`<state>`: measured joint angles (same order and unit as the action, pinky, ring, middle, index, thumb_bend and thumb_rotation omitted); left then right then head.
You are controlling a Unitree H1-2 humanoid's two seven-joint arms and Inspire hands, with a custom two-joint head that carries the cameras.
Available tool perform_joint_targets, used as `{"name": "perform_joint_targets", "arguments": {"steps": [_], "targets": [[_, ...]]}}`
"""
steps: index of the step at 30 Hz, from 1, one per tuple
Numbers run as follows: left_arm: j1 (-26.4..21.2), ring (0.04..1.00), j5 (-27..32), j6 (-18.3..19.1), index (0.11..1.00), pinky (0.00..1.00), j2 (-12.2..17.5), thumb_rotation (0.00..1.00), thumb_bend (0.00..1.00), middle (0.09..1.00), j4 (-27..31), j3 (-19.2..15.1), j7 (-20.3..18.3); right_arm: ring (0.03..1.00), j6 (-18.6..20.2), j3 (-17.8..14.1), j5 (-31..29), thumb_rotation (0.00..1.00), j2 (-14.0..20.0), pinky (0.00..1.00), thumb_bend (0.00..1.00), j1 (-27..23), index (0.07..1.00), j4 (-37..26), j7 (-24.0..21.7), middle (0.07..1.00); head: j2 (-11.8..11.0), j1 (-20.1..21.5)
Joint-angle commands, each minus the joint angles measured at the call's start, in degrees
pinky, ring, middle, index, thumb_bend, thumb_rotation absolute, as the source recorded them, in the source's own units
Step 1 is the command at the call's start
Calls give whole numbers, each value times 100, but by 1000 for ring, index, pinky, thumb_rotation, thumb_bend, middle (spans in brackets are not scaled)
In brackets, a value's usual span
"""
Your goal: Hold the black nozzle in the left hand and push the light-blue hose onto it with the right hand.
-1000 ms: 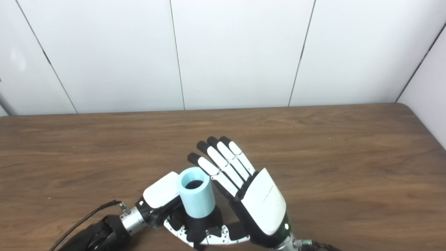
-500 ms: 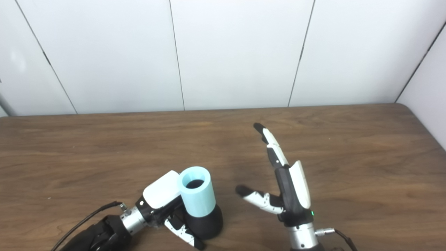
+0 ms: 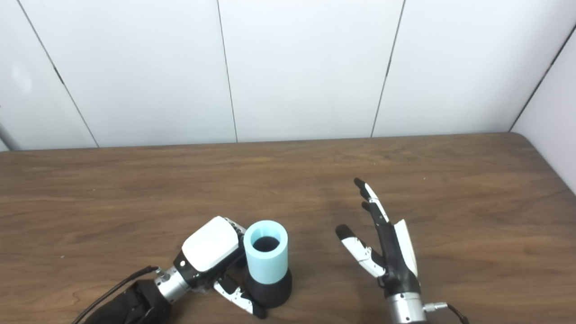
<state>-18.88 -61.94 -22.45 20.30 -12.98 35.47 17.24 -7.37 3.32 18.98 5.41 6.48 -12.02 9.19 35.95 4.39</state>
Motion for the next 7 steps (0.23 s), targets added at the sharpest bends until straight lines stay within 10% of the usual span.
{"name": "perform_joint_targets", "arguments": {"steps": [1,7], "targets": [[501,256,-430,459,483,237,92,0,524,468,-544,166,-39,930,-84,-53,-44,859,-10,873,562,-128,897,-56,-19,930,3,0],[530,292,-333,532,516,269,93,0,515,396,-490,123,-249,940,27,-79,14,854,-71,892,564,-117,895,-117,-100,936,9,1]]}}
